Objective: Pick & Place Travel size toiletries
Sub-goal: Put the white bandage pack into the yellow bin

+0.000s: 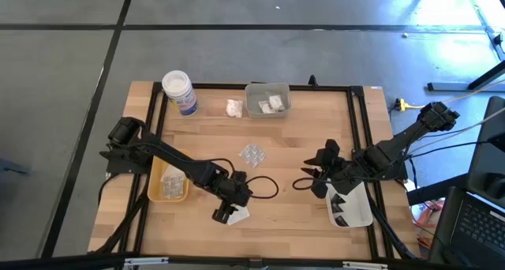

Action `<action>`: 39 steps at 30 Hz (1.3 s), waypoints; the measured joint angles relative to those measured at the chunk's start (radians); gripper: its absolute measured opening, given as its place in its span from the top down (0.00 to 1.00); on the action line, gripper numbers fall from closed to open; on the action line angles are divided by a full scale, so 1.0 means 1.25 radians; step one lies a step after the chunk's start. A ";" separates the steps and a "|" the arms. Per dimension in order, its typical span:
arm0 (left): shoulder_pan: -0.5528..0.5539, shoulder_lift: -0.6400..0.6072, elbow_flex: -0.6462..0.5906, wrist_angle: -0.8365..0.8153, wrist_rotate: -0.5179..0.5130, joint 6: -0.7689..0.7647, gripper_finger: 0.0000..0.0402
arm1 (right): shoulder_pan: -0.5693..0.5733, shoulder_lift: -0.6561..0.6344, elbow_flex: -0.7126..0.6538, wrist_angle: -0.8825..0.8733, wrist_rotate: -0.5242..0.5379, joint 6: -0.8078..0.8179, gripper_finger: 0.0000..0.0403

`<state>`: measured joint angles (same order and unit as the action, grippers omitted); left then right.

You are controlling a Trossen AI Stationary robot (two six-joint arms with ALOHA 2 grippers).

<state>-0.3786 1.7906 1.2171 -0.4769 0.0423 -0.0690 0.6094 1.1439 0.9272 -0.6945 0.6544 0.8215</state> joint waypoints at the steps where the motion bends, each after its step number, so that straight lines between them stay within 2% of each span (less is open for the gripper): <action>1: 0.000 0.006 0.000 0.004 -0.006 0.009 0.50 | 0.000 0.000 0.000 0.000 0.000 0.000 0.69; 7: 0.022 0.063 0.000 0.041 -0.010 0.054 0.50 | 0.000 0.000 0.000 0.000 -0.002 0.000 0.72; 16: 0.056 0.076 -0.001 0.057 0.041 0.054 0.50 | 0.000 0.000 0.000 0.006 -0.012 -0.018 0.74; 21: 0.058 0.130 0.000 0.118 0.092 0.054 0.50 | 0.000 0.000 0.000 0.005 -0.012 -0.018 0.73; 31: 0.044 0.157 0.003 0.106 0.078 0.013 0.50 | 0.000 0.000 0.000 0.006 -0.013 -0.019 0.68; 39: 0.018 0.159 0.004 0.070 0.035 -0.022 0.50 | 0.000 0.000 0.000 0.006 -0.014 -0.019 0.72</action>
<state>-0.3566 1.9892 1.2221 -0.3889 0.0857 -0.0963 0.6094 1.1439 0.9272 -0.6872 0.6365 0.7982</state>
